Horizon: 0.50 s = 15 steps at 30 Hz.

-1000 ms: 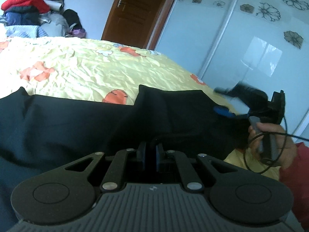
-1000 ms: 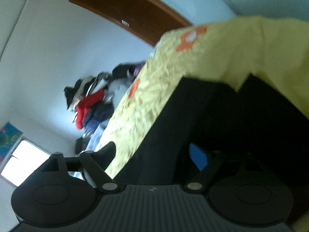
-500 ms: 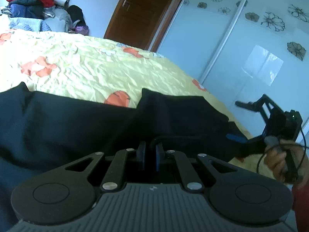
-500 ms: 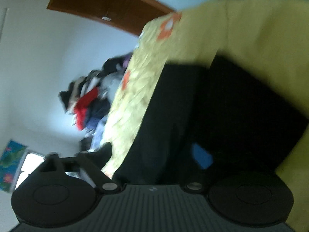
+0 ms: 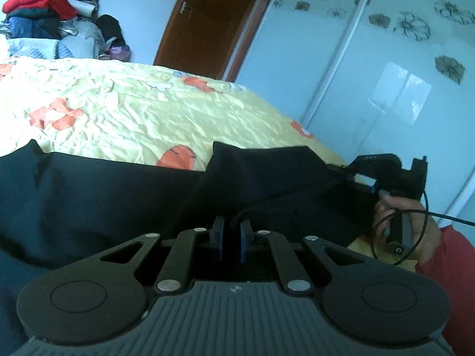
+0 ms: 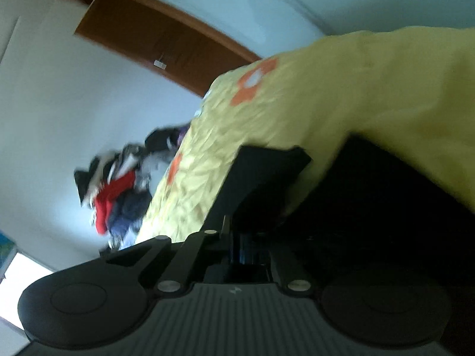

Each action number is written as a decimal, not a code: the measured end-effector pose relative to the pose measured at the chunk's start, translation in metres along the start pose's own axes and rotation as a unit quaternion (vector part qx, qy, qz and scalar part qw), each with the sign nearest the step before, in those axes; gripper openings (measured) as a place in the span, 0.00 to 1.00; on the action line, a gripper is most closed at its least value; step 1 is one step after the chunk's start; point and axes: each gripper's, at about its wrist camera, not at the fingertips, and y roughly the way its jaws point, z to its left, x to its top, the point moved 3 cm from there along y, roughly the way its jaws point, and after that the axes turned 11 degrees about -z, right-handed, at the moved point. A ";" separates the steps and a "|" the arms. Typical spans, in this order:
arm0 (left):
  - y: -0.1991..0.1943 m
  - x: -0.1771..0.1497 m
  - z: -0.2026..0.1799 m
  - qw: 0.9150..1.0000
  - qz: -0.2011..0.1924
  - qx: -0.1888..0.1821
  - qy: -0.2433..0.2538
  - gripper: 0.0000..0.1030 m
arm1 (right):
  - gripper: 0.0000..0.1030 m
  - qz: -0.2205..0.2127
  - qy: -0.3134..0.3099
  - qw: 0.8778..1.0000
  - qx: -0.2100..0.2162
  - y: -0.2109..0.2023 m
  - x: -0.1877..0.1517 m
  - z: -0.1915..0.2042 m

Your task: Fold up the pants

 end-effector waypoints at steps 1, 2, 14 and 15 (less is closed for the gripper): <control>0.001 -0.001 -0.002 1.000 0.004 -0.004 0.004 0.10 | 0.04 -0.011 -0.013 1.000 0.003 -0.010 0.003 0.001; 0.001 -0.003 -0.004 1.000 0.009 -0.010 0.008 0.10 | 0.04 -0.024 -0.025 0.999 0.004 -0.021 0.006 0.002; -0.011 -0.033 -0.022 0.995 0.057 -0.061 0.061 0.18 | 0.07 -0.051 -0.025 0.991 -0.122 -0.116 0.029 -0.034; -0.014 -0.033 -0.022 0.995 0.057 -0.065 0.059 0.18 | 0.07 -0.060 -0.017 0.991 -0.115 -0.125 0.029 -0.033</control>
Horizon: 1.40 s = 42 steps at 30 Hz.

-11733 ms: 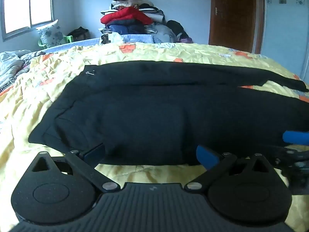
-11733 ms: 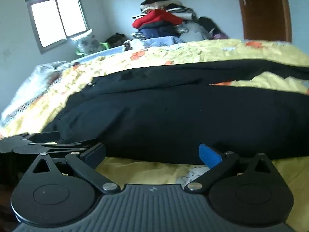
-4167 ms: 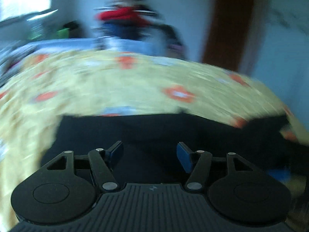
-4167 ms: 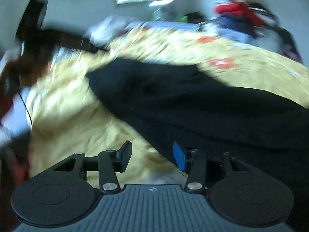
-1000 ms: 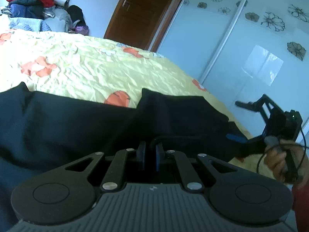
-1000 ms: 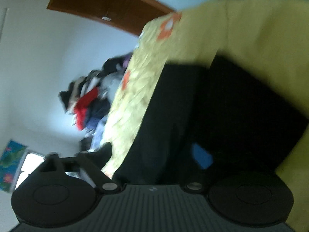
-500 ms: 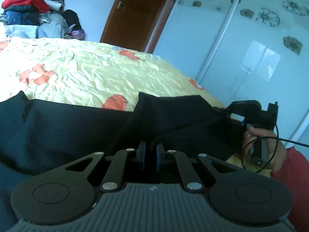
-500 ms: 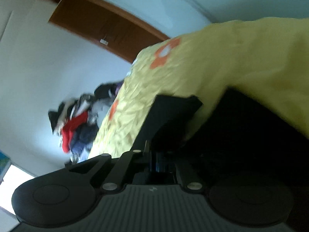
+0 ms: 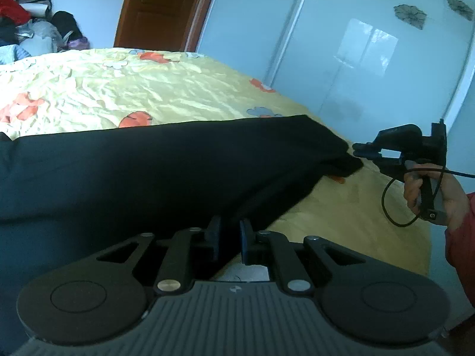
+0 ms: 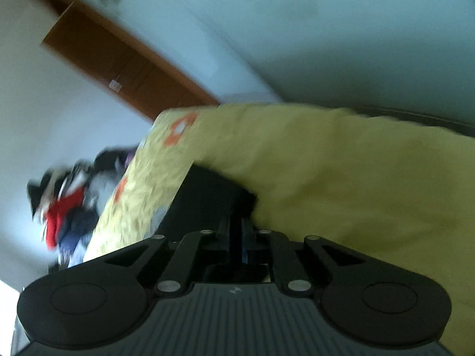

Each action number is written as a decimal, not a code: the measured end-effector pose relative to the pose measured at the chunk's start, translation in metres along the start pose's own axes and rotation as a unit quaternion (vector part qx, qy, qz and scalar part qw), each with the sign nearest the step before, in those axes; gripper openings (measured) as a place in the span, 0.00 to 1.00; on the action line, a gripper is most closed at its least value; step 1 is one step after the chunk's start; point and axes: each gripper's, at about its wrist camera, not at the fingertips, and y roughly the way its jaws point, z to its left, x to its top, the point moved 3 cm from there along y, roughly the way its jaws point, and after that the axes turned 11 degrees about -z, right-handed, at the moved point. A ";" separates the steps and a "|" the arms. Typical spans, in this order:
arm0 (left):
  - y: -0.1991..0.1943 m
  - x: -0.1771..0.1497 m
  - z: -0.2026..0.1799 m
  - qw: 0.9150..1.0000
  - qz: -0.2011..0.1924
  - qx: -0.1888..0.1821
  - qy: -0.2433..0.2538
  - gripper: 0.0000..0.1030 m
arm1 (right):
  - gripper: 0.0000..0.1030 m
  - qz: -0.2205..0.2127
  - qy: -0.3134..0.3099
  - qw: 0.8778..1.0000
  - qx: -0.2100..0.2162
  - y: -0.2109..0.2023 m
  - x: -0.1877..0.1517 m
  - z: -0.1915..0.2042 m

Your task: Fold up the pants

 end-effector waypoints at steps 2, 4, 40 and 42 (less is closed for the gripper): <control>-0.007 0.001 0.000 1.000 -0.002 -0.010 -0.011 0.18 | 0.08 0.013 0.006 1.000 0.019 -0.011 -0.002 0.002; -0.016 0.003 0.001 0.999 -0.008 -0.020 -0.028 0.18 | 0.09 0.047 0.018 0.999 0.020 -0.016 -0.014 0.004; -0.018 -0.005 0.037 0.989 -0.064 0.124 -0.037 0.62 | 0.43 0.030 -0.088 0.995 0.046 0.005 -0.027 0.010; -0.018 -0.008 0.035 0.989 -0.067 0.125 -0.031 0.65 | 0.03 0.034 -0.115 0.992 0.036 0.013 -0.028 0.006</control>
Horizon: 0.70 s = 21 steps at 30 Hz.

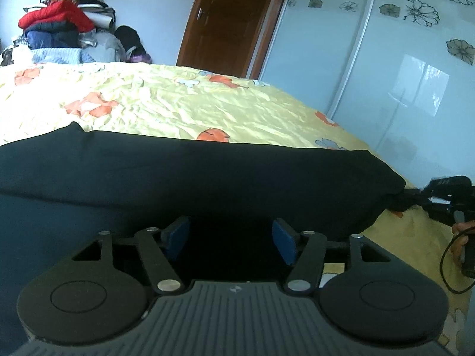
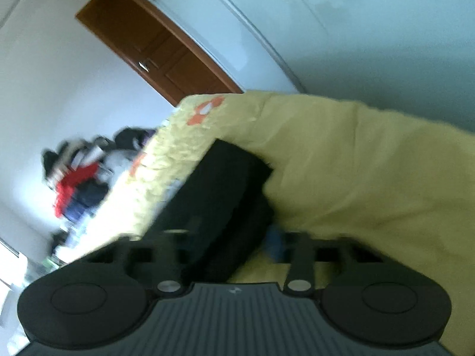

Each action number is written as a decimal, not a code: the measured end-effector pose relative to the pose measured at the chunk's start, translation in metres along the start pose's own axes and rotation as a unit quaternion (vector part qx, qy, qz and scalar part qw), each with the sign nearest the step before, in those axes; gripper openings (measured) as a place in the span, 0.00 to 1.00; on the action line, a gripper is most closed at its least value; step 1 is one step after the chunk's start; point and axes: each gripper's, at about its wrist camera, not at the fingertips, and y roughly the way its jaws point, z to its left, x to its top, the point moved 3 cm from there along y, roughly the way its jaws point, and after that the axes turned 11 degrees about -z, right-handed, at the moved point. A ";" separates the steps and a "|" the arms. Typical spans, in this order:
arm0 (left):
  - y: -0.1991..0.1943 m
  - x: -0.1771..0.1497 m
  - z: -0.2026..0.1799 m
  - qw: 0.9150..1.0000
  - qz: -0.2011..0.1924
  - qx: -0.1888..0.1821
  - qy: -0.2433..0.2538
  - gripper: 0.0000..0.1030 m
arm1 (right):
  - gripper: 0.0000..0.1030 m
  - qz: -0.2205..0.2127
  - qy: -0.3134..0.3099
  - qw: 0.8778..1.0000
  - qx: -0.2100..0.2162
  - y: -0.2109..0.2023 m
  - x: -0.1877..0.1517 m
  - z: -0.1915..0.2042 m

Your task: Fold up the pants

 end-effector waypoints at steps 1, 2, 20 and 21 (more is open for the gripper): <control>0.000 0.000 -0.001 1.000 0.000 0.000 0.004 0.66 | 0.03 0.000 -0.005 1.000 0.006 0.000 -0.001 -0.002; 0.000 0.000 -0.002 1.000 0.000 0.000 0.006 0.66 | 0.03 -0.002 -0.025 1.000 0.007 -0.001 0.000 0.000; 0.007 -0.004 -0.019 0.999 0.015 0.001 0.043 0.85 | 0.34 -0.090 -0.132 0.987 -0.015 -0.041 0.038 0.023; 0.008 -0.004 -0.020 0.999 0.017 0.002 0.047 0.86 | 0.35 -0.054 -0.109 0.993 0.008 -0.033 0.034 0.026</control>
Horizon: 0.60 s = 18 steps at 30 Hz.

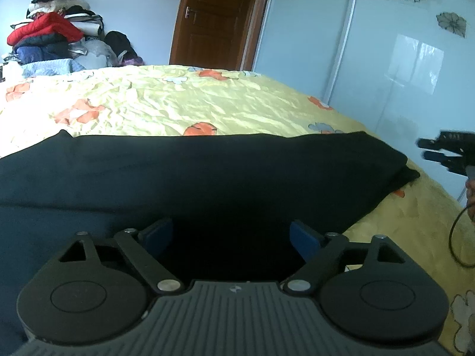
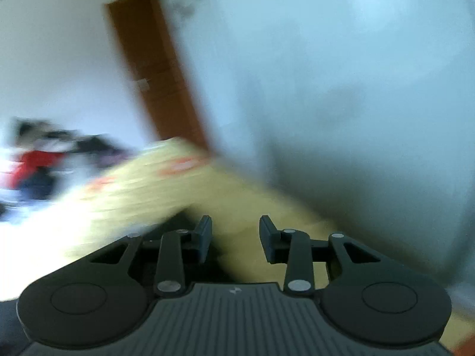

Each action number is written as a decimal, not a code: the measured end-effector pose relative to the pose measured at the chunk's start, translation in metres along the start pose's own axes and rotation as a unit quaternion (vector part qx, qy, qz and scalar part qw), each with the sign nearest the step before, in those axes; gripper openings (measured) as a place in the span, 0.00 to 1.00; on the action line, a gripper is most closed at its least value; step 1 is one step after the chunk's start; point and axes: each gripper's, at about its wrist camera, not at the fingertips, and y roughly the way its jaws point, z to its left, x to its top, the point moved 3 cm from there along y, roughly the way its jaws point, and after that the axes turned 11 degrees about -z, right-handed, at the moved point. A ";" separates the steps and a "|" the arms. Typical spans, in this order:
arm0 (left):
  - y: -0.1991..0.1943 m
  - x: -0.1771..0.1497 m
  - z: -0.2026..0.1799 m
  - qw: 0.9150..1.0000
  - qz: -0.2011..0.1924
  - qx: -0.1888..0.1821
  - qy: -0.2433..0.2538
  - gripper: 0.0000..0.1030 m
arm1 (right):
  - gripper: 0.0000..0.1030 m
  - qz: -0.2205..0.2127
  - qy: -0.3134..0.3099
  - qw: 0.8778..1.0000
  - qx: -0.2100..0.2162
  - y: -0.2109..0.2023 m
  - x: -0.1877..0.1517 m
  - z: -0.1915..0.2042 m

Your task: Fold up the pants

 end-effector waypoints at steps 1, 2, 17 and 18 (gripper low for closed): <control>0.001 0.000 -0.001 1.000 0.002 0.001 0.004 0.87 | 0.35 0.025 0.019 0.999 0.010 0.007 -0.005 0.002; 0.001 -0.001 -0.003 1.000 0.003 0.003 0.010 0.88 | 0.35 0.041 0.036 0.998 0.011 0.013 -0.010 0.003; 0.004 -0.002 -0.002 1.000 0.008 0.002 0.010 0.95 | 0.05 0.020 0.137 0.990 0.023 0.059 -0.023 -0.013; 0.003 -0.002 -0.002 1.000 0.007 0.001 0.008 0.95 | 0.04 0.013 0.129 0.991 0.027 0.055 -0.019 -0.008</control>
